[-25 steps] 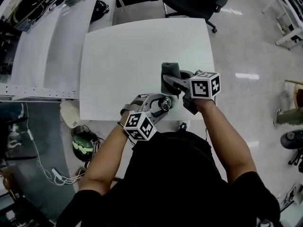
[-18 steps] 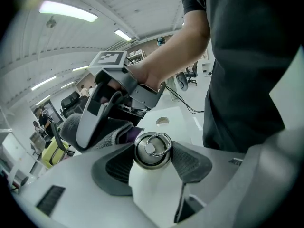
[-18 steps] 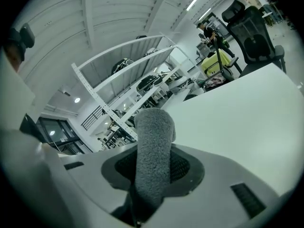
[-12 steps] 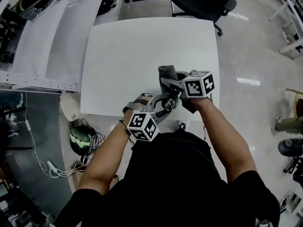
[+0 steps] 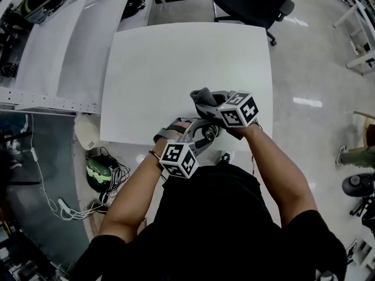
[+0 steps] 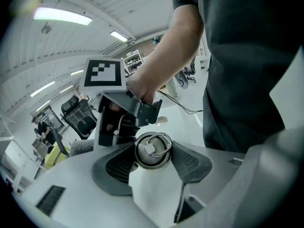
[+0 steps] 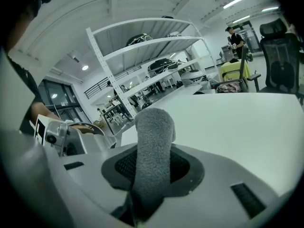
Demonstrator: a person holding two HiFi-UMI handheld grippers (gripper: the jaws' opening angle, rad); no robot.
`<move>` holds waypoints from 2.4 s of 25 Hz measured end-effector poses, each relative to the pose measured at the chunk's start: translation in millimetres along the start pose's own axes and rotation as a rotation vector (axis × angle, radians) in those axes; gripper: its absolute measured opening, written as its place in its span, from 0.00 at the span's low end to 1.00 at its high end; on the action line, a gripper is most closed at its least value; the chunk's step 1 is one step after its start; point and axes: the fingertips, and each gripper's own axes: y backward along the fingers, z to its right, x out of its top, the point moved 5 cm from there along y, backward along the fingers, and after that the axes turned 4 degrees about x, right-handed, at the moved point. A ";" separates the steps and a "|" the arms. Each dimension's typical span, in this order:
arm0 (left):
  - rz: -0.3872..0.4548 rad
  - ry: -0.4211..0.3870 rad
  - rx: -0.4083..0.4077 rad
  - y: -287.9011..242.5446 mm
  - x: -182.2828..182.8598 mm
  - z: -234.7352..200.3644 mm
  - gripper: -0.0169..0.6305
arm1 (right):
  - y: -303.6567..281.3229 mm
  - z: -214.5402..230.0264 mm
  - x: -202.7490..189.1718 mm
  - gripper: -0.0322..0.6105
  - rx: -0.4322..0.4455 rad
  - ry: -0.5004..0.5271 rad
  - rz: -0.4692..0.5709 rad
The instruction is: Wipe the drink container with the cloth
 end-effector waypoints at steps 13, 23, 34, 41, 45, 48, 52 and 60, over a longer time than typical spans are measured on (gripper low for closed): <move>0.006 -0.021 -0.016 -3.0 4.4 -1.4 0.42 | -25.1 40.5 -27.0 0.22 0.040 -0.034 -0.143; 0.003 -0.011 -0.026 -4.7 3.3 -4.6 0.42 | -34.9 68.6 -48.8 0.22 -0.002 -0.054 -0.199; 0.013 0.013 -0.033 -6.8 0.4 -9.3 0.42 | -20.2 72.9 -31.2 0.22 -0.107 -0.068 -0.105; 0.011 0.058 -0.042 -12.8 0.9 -15.4 0.42 | 22.3 57.8 -2.7 0.22 -0.165 -0.106 0.067; 0.018 0.099 -0.044 -16.9 1.0 -20.4 0.42 | 52.5 38.3 3.7 0.22 -0.197 -0.115 0.161; 0.011 0.123 -0.047 -22.3 4.3 -23.2 0.42 | 77.3 22.7 -3.6 0.22 -0.238 -0.099 0.216; -0.003 0.174 -0.047 -31.5 9.2 -28.5 0.42 | 113.3 10.1 -25.7 0.22 -0.362 -0.118 0.286; 0.008 0.197 -0.080 -38.1 12.2 -31.8 0.42 | 161.2 -31.0 -31.7 0.22 -0.475 -0.141 0.433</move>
